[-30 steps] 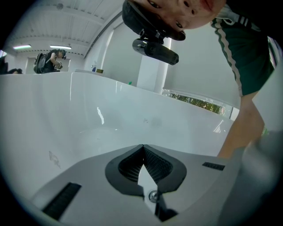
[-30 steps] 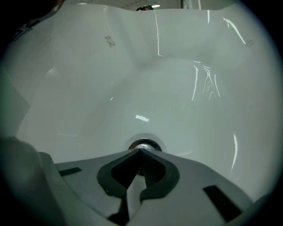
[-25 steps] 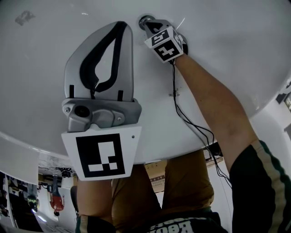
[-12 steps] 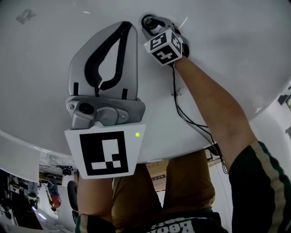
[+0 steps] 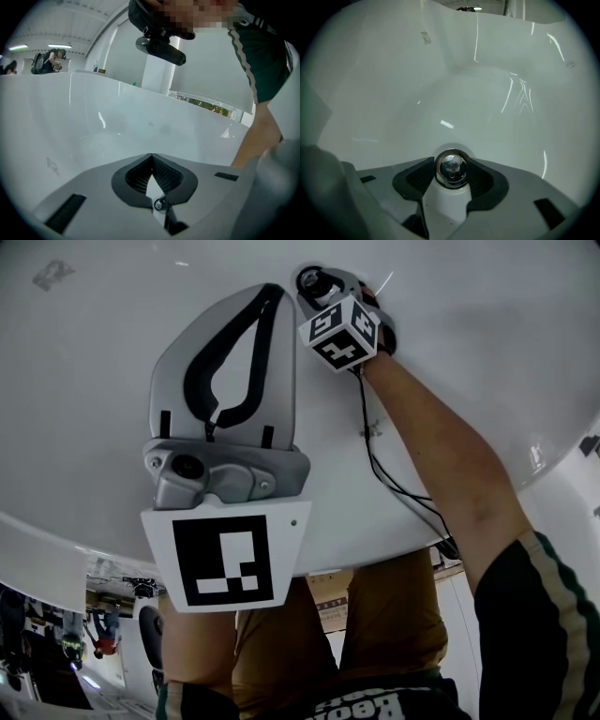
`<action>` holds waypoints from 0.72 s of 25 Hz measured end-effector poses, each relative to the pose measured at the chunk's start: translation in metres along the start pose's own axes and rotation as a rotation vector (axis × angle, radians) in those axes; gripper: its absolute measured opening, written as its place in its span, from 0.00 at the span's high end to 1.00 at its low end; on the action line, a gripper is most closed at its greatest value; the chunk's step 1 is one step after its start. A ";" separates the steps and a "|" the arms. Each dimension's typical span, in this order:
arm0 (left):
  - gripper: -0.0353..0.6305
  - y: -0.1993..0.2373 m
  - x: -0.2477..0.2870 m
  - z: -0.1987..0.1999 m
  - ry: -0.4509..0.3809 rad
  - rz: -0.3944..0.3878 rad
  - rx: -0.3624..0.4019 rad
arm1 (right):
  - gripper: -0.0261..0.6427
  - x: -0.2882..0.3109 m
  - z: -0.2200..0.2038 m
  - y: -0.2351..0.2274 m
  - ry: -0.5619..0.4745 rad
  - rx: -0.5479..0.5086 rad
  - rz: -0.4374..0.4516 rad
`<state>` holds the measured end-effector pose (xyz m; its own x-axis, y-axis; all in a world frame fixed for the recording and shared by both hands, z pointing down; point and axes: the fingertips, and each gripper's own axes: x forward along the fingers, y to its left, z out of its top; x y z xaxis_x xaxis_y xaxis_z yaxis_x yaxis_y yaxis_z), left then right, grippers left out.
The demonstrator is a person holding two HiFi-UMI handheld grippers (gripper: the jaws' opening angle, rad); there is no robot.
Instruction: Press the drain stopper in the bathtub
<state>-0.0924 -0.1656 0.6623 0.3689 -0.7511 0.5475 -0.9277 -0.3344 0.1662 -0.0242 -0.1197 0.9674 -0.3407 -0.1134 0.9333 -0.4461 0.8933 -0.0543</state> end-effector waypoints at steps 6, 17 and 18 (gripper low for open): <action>0.94 -0.001 0.002 -0.002 0.006 -0.015 0.014 | 0.65 0.012 -0.003 -0.007 0.040 0.021 0.014; 0.93 -0.002 0.003 -0.002 0.016 -0.029 0.013 | 0.94 0.000 -0.002 -0.040 0.043 0.418 -0.002; 0.93 -0.003 0.003 -0.002 0.017 -0.030 0.014 | 0.94 -0.001 -0.004 -0.039 0.047 0.391 0.000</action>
<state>-0.0890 -0.1660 0.6651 0.3952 -0.7309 0.5565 -0.9153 -0.3645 0.1713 -0.0033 -0.1532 0.9700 -0.3064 -0.0855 0.9481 -0.7308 0.6592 -0.1768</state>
